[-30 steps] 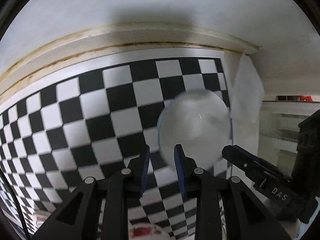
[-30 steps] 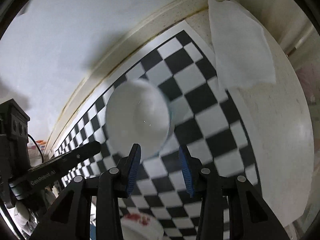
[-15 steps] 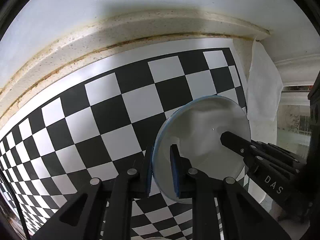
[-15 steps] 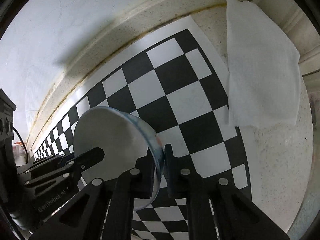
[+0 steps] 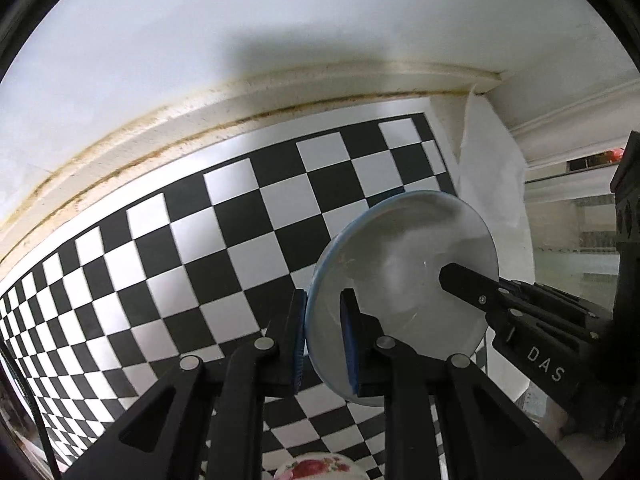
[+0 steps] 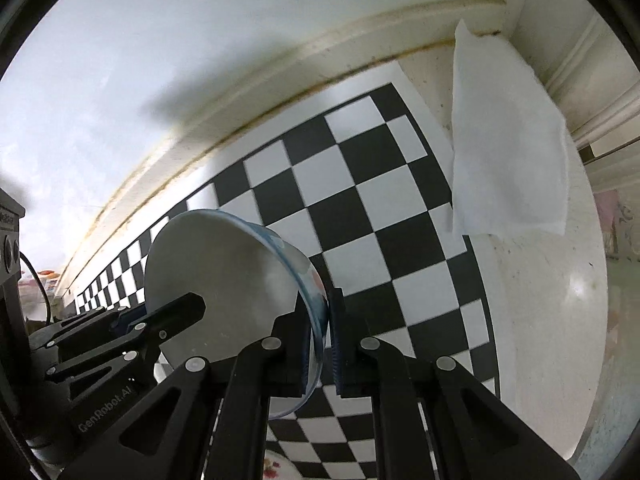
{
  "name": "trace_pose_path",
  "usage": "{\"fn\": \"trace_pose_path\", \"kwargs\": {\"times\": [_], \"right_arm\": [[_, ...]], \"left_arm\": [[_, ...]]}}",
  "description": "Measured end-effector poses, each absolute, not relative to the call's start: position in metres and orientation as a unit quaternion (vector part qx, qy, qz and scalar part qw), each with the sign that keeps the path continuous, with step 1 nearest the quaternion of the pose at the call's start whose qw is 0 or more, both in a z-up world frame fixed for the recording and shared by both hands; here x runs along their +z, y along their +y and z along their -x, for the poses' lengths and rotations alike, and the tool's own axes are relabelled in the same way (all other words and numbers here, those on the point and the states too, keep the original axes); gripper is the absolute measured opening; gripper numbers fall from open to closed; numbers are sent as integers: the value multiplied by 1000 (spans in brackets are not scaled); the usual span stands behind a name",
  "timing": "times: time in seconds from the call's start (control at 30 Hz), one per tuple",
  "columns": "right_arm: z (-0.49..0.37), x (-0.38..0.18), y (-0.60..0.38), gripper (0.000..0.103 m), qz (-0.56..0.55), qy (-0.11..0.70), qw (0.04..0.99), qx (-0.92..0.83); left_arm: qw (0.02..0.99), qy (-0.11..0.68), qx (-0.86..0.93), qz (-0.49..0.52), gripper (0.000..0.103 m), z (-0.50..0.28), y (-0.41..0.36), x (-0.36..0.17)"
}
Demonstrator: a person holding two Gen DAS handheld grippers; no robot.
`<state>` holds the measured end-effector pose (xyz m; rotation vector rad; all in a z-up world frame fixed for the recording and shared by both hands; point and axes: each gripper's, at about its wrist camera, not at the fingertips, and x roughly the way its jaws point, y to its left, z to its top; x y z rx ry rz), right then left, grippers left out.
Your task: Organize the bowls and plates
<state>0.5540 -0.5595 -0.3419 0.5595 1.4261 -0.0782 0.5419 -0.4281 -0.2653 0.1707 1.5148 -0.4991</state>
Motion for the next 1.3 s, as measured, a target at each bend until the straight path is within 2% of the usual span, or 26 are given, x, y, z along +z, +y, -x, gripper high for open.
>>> {"fn": "trace_pose_path", "kwargs": {"times": [0.37,0.7,0.93,1.3], "right_arm": [[-503,-283,-528,10,-249,618,746,-26],[-437,-261,-491,10,-247,613,750,-10],[-391,-268,-460,10,-239,622,746,-1],[-341,-316,-437,10,-245,653,717,0]], "left_arm": [[716,649,-246,-76,14,-492,-383,-211],[723,643,-242,-75,14,-428,-340,-198],[714,655,-233,-78,14,-383,-312,-210],[688,686,-219,-91,14,-350,-301,-253]]}}
